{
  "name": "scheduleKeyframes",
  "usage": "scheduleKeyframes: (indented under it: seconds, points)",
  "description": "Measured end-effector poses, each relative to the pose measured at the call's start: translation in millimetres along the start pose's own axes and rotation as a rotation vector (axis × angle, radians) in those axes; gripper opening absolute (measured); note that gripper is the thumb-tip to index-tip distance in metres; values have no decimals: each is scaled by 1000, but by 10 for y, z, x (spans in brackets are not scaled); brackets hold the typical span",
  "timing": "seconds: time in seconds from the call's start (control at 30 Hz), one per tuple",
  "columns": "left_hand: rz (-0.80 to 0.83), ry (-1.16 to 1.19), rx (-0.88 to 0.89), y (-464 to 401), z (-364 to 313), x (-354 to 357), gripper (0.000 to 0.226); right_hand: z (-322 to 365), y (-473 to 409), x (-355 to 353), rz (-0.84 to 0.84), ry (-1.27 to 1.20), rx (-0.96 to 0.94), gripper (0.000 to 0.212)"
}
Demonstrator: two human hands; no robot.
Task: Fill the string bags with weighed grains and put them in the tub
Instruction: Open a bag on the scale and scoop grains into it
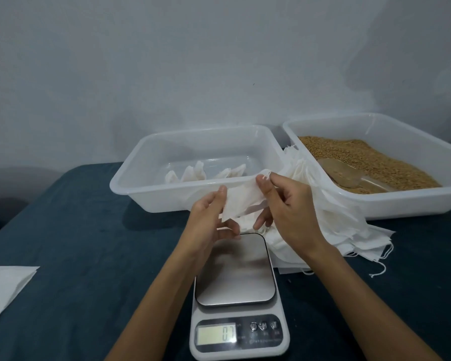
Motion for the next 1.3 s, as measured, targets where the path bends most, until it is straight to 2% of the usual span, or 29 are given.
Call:
scheduleKeyframes:
  seconds: [0.03,0.1,0.17,0.2,0.27,0.33,0.47,0.57,0.67,0.73,0.83,0.97,1.07,1.17,1.23,1.3]
  points:
    - [-48,-17,56,13,-6,16,38,4,7,8,16,13,6,45]
    - [-160,-153,316,6,-17,0,35,20,1,-3,67,31,55,48]
    - [-77,-367,589,34,-9,-15,46,74,-15,-38,163,32,131,52]
    - [8,-463,639,56,3,-3,52,114,-28,-55,216,46,161,59]
    - [166,-543,607,89,38,52,49,208,-58,-93,330,120,214,79]
    - [269,-484,535,120,68,112,38,342,-88,-143,444,232,233,94]
    - [342,-414,470,178,27,130,30,669,-162,-305,566,412,233,89]
    - [432,-308,371,255,14,171,34,883,-224,-396,653,524,257,92]
    - [425,-208,327,309,45,217,40,1036,-238,-354,757,581,273,95]
    - [395,-161,315,327,52,238,34,1088,-247,-321,794,631,254,94]
    - [408,-169,306,338,31,233,24,1148,-284,-342,804,663,250,93]
    - [466,-142,226,363,28,226,30,1190,-307,-352,857,707,306,95]
    - [447,-139,207,356,33,225,31,1165,-307,-321,907,698,331,91]
    - [416,-153,231,314,50,207,27,1085,-436,-456,825,582,284,80]
    - [411,-147,239,285,63,200,25,927,-629,-697,601,538,249,67]
    - [399,-151,243,265,80,200,23,622,-853,-1049,320,626,202,43]
Point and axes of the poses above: each hand's wrist, its own y-axis away from the middle knuckle, its own x-axis out of the palm, z = x × y, the point moved 1 cm from there along -y, towards the middle knuckle, and after that the axes turned 6 degrees about -z, right-handed, at the moved point
